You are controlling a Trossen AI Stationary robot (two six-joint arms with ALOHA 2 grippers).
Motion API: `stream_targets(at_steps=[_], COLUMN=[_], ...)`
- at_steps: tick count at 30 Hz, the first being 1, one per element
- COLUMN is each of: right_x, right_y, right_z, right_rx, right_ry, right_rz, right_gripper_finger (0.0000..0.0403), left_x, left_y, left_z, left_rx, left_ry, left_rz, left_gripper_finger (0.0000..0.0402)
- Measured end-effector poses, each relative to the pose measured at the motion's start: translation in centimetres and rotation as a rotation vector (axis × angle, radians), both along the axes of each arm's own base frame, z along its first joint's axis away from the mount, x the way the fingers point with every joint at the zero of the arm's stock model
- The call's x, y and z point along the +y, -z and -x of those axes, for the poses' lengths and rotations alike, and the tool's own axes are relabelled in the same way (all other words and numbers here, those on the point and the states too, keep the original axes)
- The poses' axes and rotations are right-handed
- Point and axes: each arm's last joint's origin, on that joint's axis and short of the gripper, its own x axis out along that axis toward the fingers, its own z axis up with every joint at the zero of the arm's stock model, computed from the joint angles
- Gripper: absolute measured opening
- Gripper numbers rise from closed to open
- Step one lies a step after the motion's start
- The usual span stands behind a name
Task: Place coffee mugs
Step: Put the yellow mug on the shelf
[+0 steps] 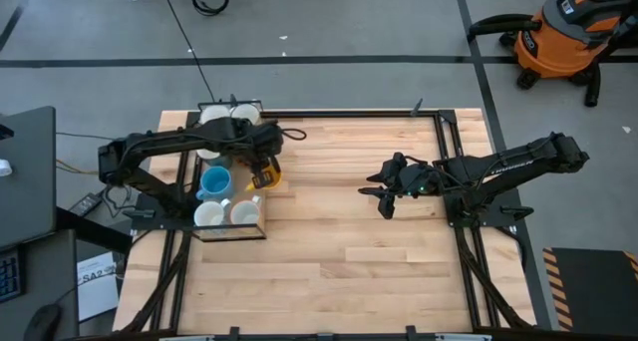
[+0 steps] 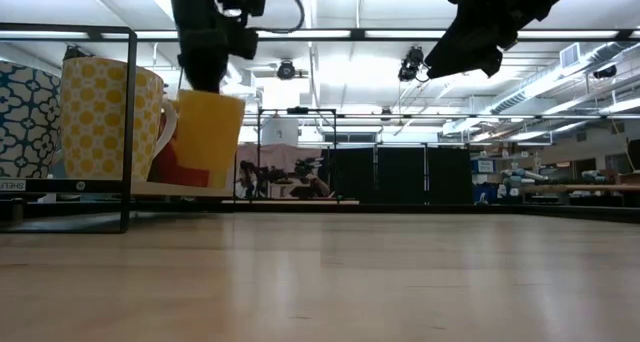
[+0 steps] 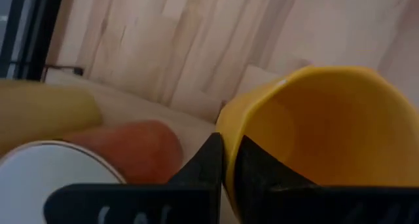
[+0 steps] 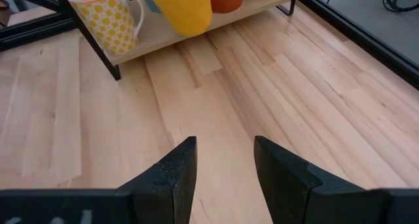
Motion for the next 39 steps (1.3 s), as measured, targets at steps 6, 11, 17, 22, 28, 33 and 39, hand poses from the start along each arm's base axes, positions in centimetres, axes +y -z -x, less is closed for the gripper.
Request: stream_targets(at_steps=[6,11,17,22,28,33,39], right_x=[0.0,0.0,0.0,0.0,0.0,0.0,0.0], right_y=[-0.1,-0.1,-0.1,-0.1,-0.1,-0.1,-0.1], right_z=[0.0,0.0,-0.1,-0.1,-0.1,-0.1,-0.1], right_rx=[-0.007,-0.008,-0.013,-0.016,-0.016,-0.017,-0.017], right_ry=[0.000,0.000,0.000,0.000,0.000,0.000,-0.001], right_rz=[-0.001,-0.001,-0.002,-0.002,-0.002,-0.002,0.000], right_gripper_finger=[0.0158,0.0158,0.0158,0.0158,0.0158,0.0158,0.0158], left_x=[0.2,0.1,-0.1,-0.2,-0.2,-0.2,-0.3], left_y=[1.0,1.0,0.8,0.9,0.9,0.9,0.9], left_z=[1.1,1.9,2.6,2.9,3.0,3.1,3.2], left_rx=[0.047,0.072,0.114,0.150,0.153,0.161,0.175], left_ry=[-0.028,-0.056,-0.060,-0.085,-0.103,-0.110,-0.111], left_rz=[0.017,0.032,0.039,0.047,0.052,0.056,0.059], left_gripper_finger=[0.0028,0.0029,0.0030,0.0031,0.0031,0.0032,0.0043])
